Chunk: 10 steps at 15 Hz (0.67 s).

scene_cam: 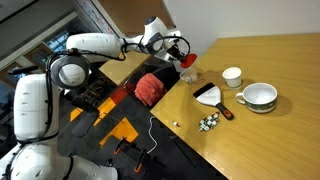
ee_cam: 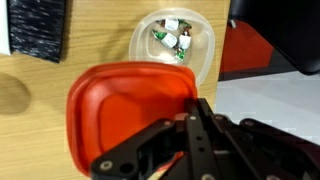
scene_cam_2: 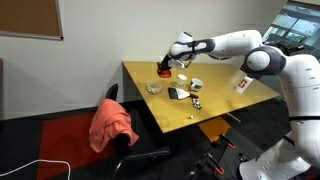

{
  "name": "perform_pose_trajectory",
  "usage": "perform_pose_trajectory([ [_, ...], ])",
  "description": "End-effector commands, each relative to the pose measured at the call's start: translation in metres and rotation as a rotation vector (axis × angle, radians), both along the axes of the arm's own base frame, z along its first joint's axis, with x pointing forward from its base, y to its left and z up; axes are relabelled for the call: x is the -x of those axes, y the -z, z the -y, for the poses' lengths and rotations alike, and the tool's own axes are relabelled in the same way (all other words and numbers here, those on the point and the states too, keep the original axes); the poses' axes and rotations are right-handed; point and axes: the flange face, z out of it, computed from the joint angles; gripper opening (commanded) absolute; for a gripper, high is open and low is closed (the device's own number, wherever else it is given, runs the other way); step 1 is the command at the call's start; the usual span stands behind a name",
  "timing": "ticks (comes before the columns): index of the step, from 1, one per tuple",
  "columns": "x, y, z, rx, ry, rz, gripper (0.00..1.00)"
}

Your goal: Take the orange lid from the clear bowl and put it on the table then pour out the contents from bowl onto the table then put the bowl on the table and put the lid on the bowl

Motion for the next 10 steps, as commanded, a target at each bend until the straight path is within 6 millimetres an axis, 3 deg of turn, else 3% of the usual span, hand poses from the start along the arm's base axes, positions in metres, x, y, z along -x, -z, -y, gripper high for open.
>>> perform_pose_trajectory([
  [1, 0.042, -0.011, -0.019, -0.034, -0.024, -0.041, 0.02],
  [6, 0.091, 0.003, -0.072, -0.088, -0.097, -0.118, 0.02],
  [10, 0.144, 0.032, -0.107, -0.082, -0.208, -0.181, 0.02],
])
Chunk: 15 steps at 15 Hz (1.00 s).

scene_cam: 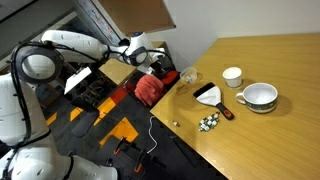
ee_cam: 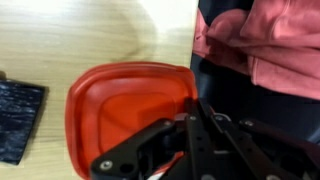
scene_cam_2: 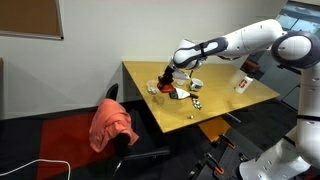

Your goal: Take the orange lid from the clear bowl and put it on the table then pour out the contents from bowl onto the table then put the bowl on the table and put the lid on the bowl

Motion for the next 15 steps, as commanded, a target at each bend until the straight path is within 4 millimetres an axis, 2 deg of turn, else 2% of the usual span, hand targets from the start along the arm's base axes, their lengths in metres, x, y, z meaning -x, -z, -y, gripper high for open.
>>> perform_pose_trajectory([
  [1, 0.061, 0.014, -0.022, -0.005, -0.075, -0.004, 0.02],
  [2, 0.074, 0.019, -0.026, -0.006, -0.077, 0.0, 0.02],
  [3, 0.04, 0.023, -0.022, -0.004, -0.06, -0.018, 0.06],
  [5, 0.061, 0.033, -0.027, -0.002, -0.072, -0.023, 0.06],
  [7, 0.067, 0.032, -0.027, 0.0, -0.072, -0.024, 0.06],
  [8, 0.067, 0.03, -0.026, 0.001, -0.071, -0.022, 0.02],
  [11, 0.058, 0.043, -0.012, -0.01, -0.065, -0.022, 0.02],
  [15, 0.055, 0.075, 0.01, -0.049, -0.04, -0.051, 0.02],
])
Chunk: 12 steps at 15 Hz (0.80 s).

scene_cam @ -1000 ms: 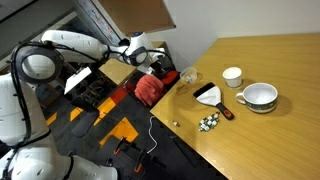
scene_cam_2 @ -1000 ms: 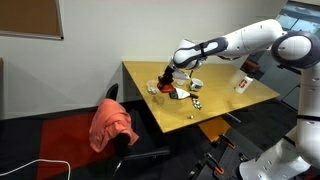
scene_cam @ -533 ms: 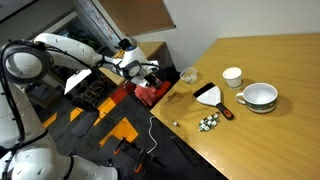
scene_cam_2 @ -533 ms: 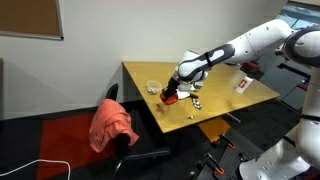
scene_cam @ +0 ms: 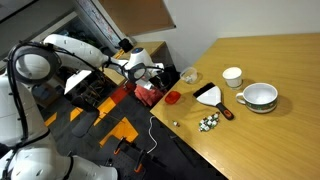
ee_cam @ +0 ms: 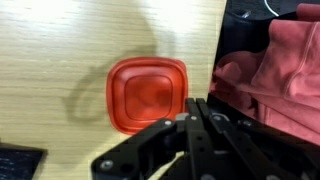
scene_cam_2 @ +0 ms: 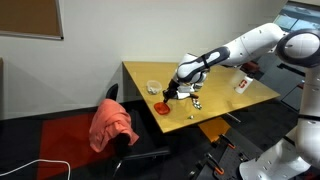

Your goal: Take the orange lid from the clear bowl and put it on the table then pour out the contents from bowl onto the table then put the bowl on the table and put the lid on the bowl

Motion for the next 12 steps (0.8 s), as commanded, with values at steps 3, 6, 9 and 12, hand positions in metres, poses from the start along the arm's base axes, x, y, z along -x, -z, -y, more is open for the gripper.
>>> perform_pose_trajectory([
  [3, -0.01, 0.022, 0.022, -0.057, 0.014, 0.025, 0.02],
  [6, -0.017, 0.003, 0.017, -0.068, 0.009, 0.065, 0.32],
  [9, -0.03, -0.026, 0.008, -0.042, 0.005, 0.096, 0.53],
  [12, -0.051, -0.05, 0.005, 0.002, 0.034, 0.136, 0.77],
])
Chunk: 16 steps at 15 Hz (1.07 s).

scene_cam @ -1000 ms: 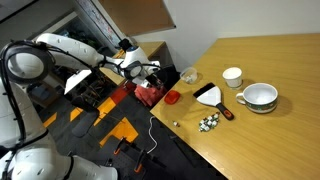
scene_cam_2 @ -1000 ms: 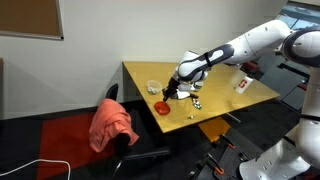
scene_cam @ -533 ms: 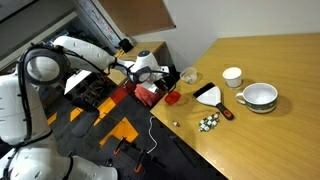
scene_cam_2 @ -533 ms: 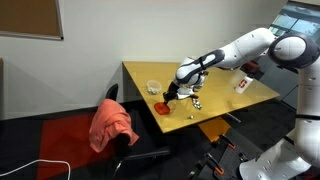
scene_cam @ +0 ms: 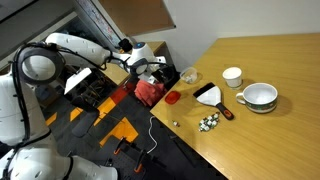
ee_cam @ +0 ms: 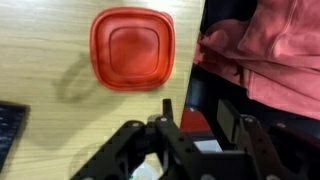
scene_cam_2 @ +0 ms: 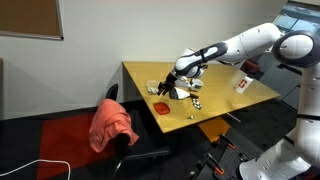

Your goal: Take the orange lid from the clear bowl and put it on the table then pour out the contents from bowl onto the table then put the bowl on the table and put the lid on the bowl

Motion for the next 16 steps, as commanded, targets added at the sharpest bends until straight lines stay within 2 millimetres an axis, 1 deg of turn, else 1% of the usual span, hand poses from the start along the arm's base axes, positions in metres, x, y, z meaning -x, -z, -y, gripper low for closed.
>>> perform_pose_trajectory([
  [1, -0.023, -0.03, -0.002, 0.055, 0.056, 0.039, 0.83],
  [3, -0.041, -0.035, 0.004, 0.085, 0.116, 0.038, 0.98],
  [4, -0.049, -0.036, 0.009, 0.103, 0.145, 0.039, 1.0],
  [6, -0.065, -0.034, 0.016, 0.138, 0.192, 0.03, 1.0],
  [8, -0.08, -0.028, 0.022, 0.165, 0.227, 0.015, 1.0],
  [10, -0.096, -0.019, 0.029, 0.179, 0.251, -0.001, 1.0],
  [12, -0.109, -0.011, 0.03, 0.182, 0.249, -0.008, 1.0],
  [13, -0.11, -0.009, 0.024, 0.164, 0.209, -0.007, 1.0],
  [14, -0.097, -0.011, 0.03, 0.165, 0.23, 0.003, 1.0],
  [16, -0.104, -0.004, 0.026, 0.162, 0.223, 0.005, 1.0],
])
